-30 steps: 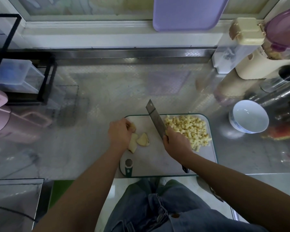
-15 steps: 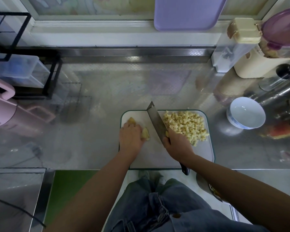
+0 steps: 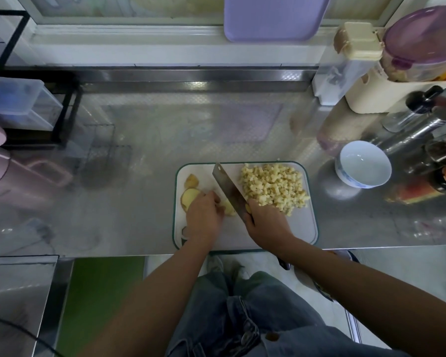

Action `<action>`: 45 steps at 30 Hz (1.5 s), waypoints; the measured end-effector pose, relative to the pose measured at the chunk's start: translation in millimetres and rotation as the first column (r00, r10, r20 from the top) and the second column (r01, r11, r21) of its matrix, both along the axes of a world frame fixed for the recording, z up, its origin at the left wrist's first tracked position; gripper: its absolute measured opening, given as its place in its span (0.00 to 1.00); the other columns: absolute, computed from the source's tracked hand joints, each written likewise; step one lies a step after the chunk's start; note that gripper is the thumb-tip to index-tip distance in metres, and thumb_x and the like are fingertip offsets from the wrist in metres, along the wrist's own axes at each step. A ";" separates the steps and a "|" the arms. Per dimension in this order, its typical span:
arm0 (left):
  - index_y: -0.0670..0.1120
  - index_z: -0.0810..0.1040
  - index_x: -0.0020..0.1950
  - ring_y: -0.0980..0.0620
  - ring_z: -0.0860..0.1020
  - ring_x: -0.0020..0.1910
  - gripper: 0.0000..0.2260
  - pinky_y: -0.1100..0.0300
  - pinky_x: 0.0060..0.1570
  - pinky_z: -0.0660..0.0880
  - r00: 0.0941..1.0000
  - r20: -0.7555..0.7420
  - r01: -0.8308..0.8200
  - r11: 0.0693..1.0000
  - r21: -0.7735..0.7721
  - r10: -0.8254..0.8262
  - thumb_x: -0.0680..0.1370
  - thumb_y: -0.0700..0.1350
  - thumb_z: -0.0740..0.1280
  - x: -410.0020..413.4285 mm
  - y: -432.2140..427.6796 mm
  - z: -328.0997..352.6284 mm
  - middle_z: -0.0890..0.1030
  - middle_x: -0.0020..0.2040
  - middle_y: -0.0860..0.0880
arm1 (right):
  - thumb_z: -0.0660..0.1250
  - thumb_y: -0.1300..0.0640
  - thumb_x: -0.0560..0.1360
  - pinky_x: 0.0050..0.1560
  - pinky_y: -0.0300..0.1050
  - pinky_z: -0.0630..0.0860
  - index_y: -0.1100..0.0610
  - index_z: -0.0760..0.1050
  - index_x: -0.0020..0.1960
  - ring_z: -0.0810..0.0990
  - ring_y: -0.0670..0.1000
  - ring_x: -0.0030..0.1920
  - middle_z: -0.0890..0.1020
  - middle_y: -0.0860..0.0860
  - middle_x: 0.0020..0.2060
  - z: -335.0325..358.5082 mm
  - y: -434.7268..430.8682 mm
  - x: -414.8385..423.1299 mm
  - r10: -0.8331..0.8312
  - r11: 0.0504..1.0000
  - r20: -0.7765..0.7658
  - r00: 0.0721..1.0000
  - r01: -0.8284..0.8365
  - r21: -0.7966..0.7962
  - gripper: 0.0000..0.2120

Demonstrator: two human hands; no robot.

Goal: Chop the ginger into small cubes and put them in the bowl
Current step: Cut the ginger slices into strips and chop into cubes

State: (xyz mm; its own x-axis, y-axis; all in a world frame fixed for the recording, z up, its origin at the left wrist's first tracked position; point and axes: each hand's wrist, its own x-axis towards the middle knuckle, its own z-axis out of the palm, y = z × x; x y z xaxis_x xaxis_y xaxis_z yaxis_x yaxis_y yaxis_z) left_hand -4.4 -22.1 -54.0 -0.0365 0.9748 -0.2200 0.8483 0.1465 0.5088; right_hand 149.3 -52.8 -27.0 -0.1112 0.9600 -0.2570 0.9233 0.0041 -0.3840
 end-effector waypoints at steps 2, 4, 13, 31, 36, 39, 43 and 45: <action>0.44 0.80 0.53 0.47 0.78 0.50 0.07 0.52 0.48 0.75 0.999 0.017 -0.034 0.999 -0.007 0.034 0.76 0.42 0.66 3.0 0.1 -1.0 0.80 0.51 0.46 | 0.57 0.54 0.80 0.32 0.43 0.61 0.58 0.69 0.51 0.71 0.55 0.33 0.76 0.55 0.36 -0.6 1.0 -0.4 0.017 1.000 0.030 0.999 -0.017 -0.005 0.07; 0.44 0.80 0.52 0.47 0.78 0.49 0.07 0.52 0.48 0.75 0.999 0.022 -0.041 0.999 -0.011 0.041 0.76 0.41 0.65 5.5 0.6 -2.0 0.80 0.51 0.46 | 0.57 0.54 0.80 0.34 0.43 0.62 0.59 0.70 0.54 0.73 0.57 0.34 0.78 0.56 0.38 -1.5 1.4 0.8 0.040 0.999 0.050 0.998 -0.040 -0.004 0.08; 0.44 0.78 0.51 0.46 0.77 0.46 0.07 0.53 0.43 0.74 0.997 0.035 -0.066 0.997 -0.032 0.067 0.75 0.43 0.67 5.4 -1.1 -4.8 0.77 0.50 0.46 | 0.57 0.56 0.80 0.33 0.43 0.64 0.59 0.71 0.55 0.78 0.59 0.35 0.79 0.56 0.36 -5.2 7.3 10.0 0.096 0.995 0.059 0.994 -0.097 0.013 0.09; 0.45 0.75 0.57 0.46 0.76 0.50 0.16 0.56 0.47 0.72 0.989 0.060 0.135 0.991 -0.008 -0.134 0.71 0.43 0.73 4.4 -0.6 -11.4 0.73 0.55 0.45 | 0.57 0.54 0.79 0.35 0.46 0.70 0.57 0.68 0.54 0.76 0.57 0.34 0.72 0.51 0.33 -9.3 -15.5 15.6 -0.009 1.000 0.011 1.000 0.009 -0.023 0.07; 0.46 0.76 0.55 0.47 0.76 0.50 0.16 0.56 0.49 0.73 0.986 0.051 0.163 0.986 -0.025 -0.162 0.71 0.46 0.74 3.2 -0.9 -12.5 0.75 0.53 0.46 | 0.57 0.53 0.80 0.36 0.47 0.72 0.56 0.68 0.52 0.77 0.58 0.36 0.73 0.52 0.34 -8.1 -19.2 20.1 -0.052 0.998 0.001 0.999 0.052 -0.024 0.07; 0.45 0.77 0.52 0.48 0.77 0.47 0.13 0.55 0.48 0.73 0.993 0.066 0.104 0.994 -0.026 -0.102 0.72 0.47 0.73 3.4 -4.2 -13.9 0.78 0.49 0.47 | 0.57 0.53 0.80 0.36 0.48 0.73 0.56 0.68 0.52 0.77 0.58 0.36 0.73 0.53 0.34 -7.4 -17.6 17.4 -0.046 0.998 -0.004 0.999 0.046 -0.031 0.07; 0.46 0.78 0.49 0.49 0.79 0.45 0.07 0.57 0.45 0.74 0.996 0.086 0.002 0.999 -0.054 0.002 0.73 0.46 0.72 4.7 -9.8 -15.7 0.81 0.45 0.49 | 0.57 0.54 0.80 0.36 0.47 0.68 0.58 0.68 0.55 0.76 0.59 0.36 0.75 0.55 0.35 -9.8 -13.4 11.3 -0.024 0.998 -0.037 0.999 0.022 -0.056 0.08; 0.48 0.78 0.47 0.49 0.79 0.44 0.06 0.59 0.43 0.72 0.993 0.084 -0.073 0.994 -0.077 0.080 0.73 0.46 0.71 7.4 -13.4 -16.1 0.81 0.44 0.50 | 0.57 0.54 0.80 0.36 0.46 0.67 0.58 0.69 0.57 0.77 0.60 0.39 0.79 0.58 0.39 -10.5 -9.1 8.6 -0.005 0.998 -0.045 0.999 0.002 -0.057 0.09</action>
